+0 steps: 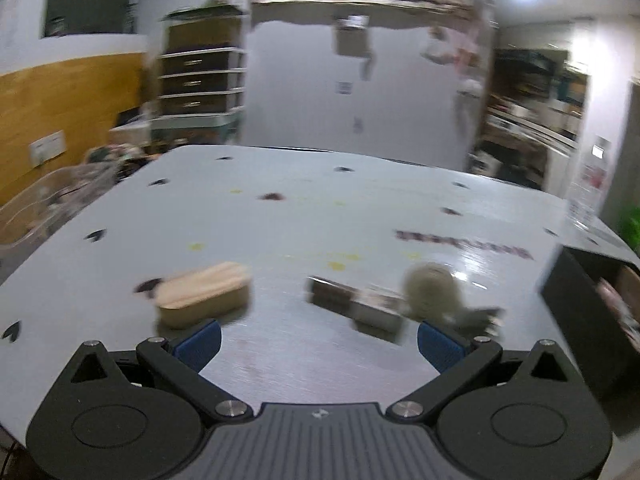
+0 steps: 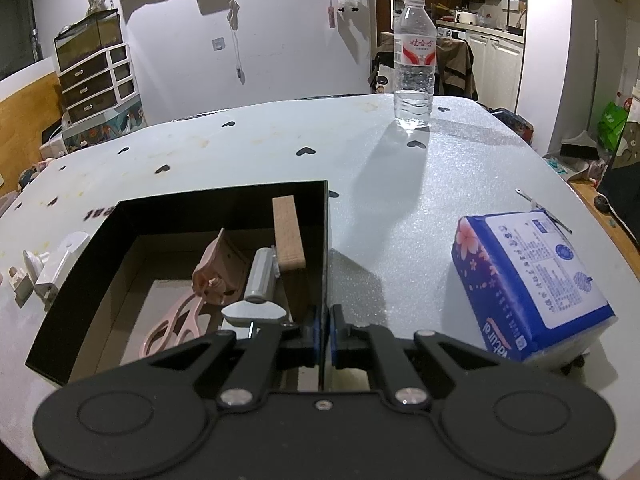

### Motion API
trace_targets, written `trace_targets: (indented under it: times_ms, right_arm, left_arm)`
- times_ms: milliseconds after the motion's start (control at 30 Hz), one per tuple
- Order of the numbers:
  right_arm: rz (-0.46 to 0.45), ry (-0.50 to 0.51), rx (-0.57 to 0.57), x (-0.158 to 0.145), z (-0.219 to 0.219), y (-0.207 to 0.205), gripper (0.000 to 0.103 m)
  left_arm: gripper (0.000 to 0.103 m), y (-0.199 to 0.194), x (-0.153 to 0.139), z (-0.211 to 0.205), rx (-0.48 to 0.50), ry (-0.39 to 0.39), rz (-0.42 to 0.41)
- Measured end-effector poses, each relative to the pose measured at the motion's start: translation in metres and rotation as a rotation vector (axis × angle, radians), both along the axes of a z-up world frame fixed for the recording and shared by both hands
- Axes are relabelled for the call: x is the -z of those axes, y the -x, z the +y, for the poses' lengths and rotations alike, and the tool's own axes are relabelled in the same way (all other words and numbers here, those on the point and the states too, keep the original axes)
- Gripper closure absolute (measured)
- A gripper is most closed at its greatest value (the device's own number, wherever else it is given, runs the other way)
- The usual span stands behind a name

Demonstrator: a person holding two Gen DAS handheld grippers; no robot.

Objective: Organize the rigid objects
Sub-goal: 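Grasp the oval wooden block across its width with the left tool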

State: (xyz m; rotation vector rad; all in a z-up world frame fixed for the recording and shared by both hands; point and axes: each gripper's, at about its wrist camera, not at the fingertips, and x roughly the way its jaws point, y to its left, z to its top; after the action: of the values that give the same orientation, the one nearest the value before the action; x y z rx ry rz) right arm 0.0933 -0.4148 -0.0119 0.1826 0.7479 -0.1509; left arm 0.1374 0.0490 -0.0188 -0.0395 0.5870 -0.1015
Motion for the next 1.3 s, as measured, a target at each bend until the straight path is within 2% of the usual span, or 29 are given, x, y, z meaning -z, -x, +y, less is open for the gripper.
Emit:
trace_targets:
  times_ms: [200, 300, 400, 533, 667, 833, 933, 1033, 1200, 1300]
  right_arm:
    - [-0.009, 0.017, 0.009, 0.001, 0.004, 0.002, 0.098]
    - [-0.011, 0.002, 0.01, 0.001, 0.002, 0.002, 0.098]
    - [-0.015, -0.006, 0.009, 0.002, 0.001, 0.003, 0.098]
    - [-0.017, 0.005, 0.008, 0.002, 0.001, 0.004, 0.098]
    - [-0.021, -0.007, 0.011, 0.002, 0.0, 0.004, 0.098]
    - [-0.017, -0.002, 0.015, 0.001, 0.002, 0.004, 0.097]
    - [-0.018, -0.003, 0.014, 0.001, 0.002, 0.004, 0.097]
    - [-0.017, -0.003, 0.014, 0.001, 0.002, 0.004, 0.098]
    - [-0.017, -0.003, 0.013, 0.001, 0.003, 0.003, 0.098]
    - [-0.017, -0.004, 0.014, 0.001, 0.003, 0.003, 0.098]
  left_arm:
    - [0.0, -0.034, 0.007, 0.025, -0.216, 0.03, 0.023]
    - [0.0, -0.054, 0.012, 0.04, -0.333, 0.09, 0.067]
    - [0.0, -0.073, 0.017, 0.05, -0.403, 0.139, 0.115]
    - [0.0, -0.091, 0.021, 0.049, -0.452, 0.078, 0.101]
    - [0.0, -0.1, 0.029, 0.047, -0.461, 0.058, 0.126]
    - [0.0, -0.099, 0.034, 0.039, -0.452, 0.01, 0.113]
    - [0.003, -0.1, 0.034, 0.04, -0.471, 0.013, 0.103]
    - [0.015, -0.097, 0.033, 0.041, -0.476, 0.015, 0.08]
    - [0.015, -0.09, 0.033, 0.039, -0.432, 0.013, 0.074]
    - [0.015, -0.08, 0.03, 0.039, -0.411, 0.055, 0.067]
